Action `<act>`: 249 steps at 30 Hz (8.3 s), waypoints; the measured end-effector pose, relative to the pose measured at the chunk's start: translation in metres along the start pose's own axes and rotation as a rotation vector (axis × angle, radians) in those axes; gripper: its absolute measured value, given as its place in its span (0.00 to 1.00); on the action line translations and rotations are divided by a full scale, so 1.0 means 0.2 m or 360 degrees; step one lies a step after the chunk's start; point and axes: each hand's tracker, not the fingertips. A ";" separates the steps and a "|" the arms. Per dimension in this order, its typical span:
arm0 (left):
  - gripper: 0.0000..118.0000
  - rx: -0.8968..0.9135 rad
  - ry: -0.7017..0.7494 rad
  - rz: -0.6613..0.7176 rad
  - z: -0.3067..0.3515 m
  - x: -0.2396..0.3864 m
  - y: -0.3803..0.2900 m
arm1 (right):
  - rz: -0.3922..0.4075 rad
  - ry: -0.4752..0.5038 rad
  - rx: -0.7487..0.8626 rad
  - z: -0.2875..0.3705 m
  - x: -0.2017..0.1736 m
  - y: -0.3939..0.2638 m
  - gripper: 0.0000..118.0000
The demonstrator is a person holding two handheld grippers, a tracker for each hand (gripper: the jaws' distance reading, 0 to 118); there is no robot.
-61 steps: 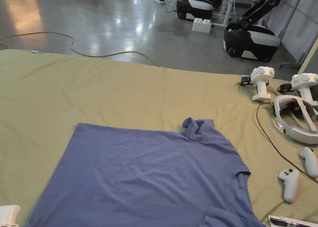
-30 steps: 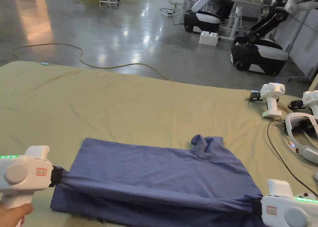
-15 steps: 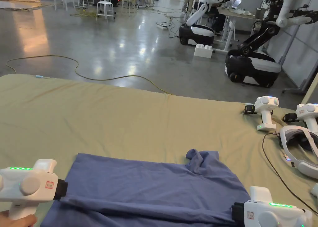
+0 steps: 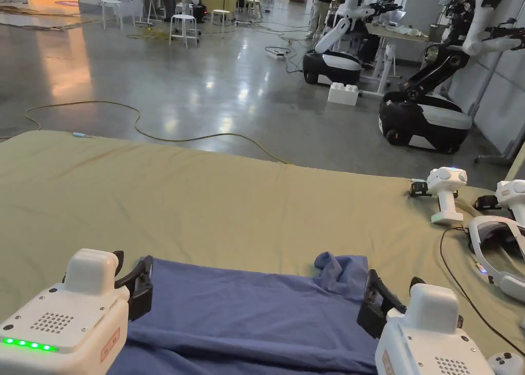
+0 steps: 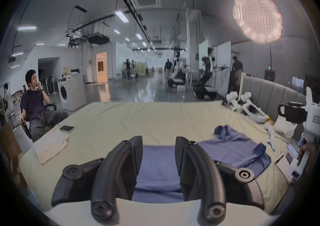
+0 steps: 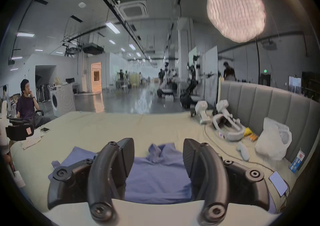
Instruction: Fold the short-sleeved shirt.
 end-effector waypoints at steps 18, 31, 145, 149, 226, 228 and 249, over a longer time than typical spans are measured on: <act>0.00 -0.0286 0.0220 0.0081 -0.12 -0.26 -0.20 | -0.0005 -0.0022 0.0013 0.10 -0.09 -0.05 0.00; 0.46 -0.1264 0.0040 0.0340 -0.57 -0.56 -0.49 | 0.0022 -0.0041 -0.0244 0.06 0.03 -0.22 0.00; 0.00 -0.0363 0.0117 -0.0051 -0.28 -0.23 -0.21 | 0.0007 -0.0039 -0.0071 -0.04 -0.16 -0.01 0.00; 0.00 -0.0715 0.0096 0.0143 -0.57 -0.48 -0.29 | 0.0051 -0.0040 -0.0159 -0.10 -0.14 -0.06 0.00; 0.04 -0.0855 -0.0185 0.0307 0.03 -0.70 -0.30 | 0.0120 0.0119 -0.1148 0.09 0.61 -0.13 0.00; 0.04 -0.0903 -0.0191 0.0303 0.10 -0.74 -0.40 | 0.0191 0.0098 -0.1201 0.19 0.61 -0.22 0.00; 0.47 -0.1081 0.0016 0.0092 0.20 -0.57 -0.65 | 0.0405 -0.0133 -0.1310 0.37 0.53 -0.57 0.55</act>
